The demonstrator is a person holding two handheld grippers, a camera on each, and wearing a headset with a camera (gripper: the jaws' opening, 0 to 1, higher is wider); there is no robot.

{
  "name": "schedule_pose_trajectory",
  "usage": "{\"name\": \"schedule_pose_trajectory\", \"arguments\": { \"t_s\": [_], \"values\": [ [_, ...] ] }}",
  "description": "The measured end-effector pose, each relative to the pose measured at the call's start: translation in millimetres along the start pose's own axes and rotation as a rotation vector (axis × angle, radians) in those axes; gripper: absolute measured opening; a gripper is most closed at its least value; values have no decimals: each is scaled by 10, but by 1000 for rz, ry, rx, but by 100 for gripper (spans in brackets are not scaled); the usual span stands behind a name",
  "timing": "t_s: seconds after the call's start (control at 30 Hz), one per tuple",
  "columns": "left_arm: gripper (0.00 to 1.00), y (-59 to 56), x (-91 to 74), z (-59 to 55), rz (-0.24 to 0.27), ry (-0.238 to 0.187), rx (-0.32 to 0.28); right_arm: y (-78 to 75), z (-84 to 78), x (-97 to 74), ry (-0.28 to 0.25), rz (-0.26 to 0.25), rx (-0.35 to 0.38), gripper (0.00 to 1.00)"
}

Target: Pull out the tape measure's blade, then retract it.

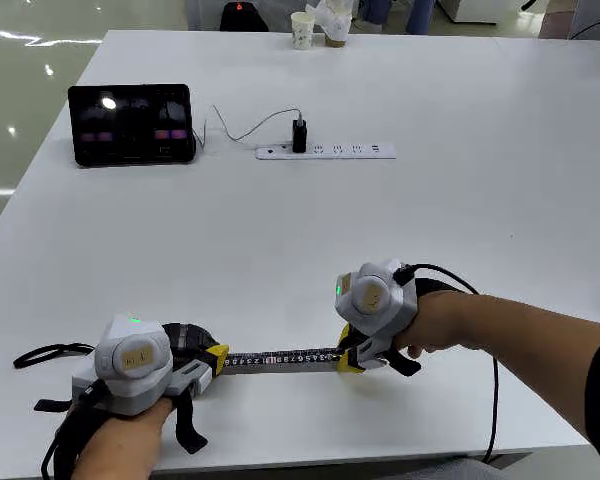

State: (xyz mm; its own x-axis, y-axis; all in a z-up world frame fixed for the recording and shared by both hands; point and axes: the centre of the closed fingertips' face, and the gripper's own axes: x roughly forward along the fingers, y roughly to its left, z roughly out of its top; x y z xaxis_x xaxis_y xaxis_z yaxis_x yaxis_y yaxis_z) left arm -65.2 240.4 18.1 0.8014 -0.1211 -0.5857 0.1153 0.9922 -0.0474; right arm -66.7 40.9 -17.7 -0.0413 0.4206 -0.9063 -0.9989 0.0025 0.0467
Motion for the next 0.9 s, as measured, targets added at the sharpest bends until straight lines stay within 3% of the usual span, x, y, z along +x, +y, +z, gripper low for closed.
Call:
{"name": "schedule_pose_trajectory", "arguments": {
  "t_s": [0.9],
  "values": [
    [61, -7, 2, -11, -4, 4, -1, -2, 83, 55, 3, 4, -1, 12]
  ]
}}
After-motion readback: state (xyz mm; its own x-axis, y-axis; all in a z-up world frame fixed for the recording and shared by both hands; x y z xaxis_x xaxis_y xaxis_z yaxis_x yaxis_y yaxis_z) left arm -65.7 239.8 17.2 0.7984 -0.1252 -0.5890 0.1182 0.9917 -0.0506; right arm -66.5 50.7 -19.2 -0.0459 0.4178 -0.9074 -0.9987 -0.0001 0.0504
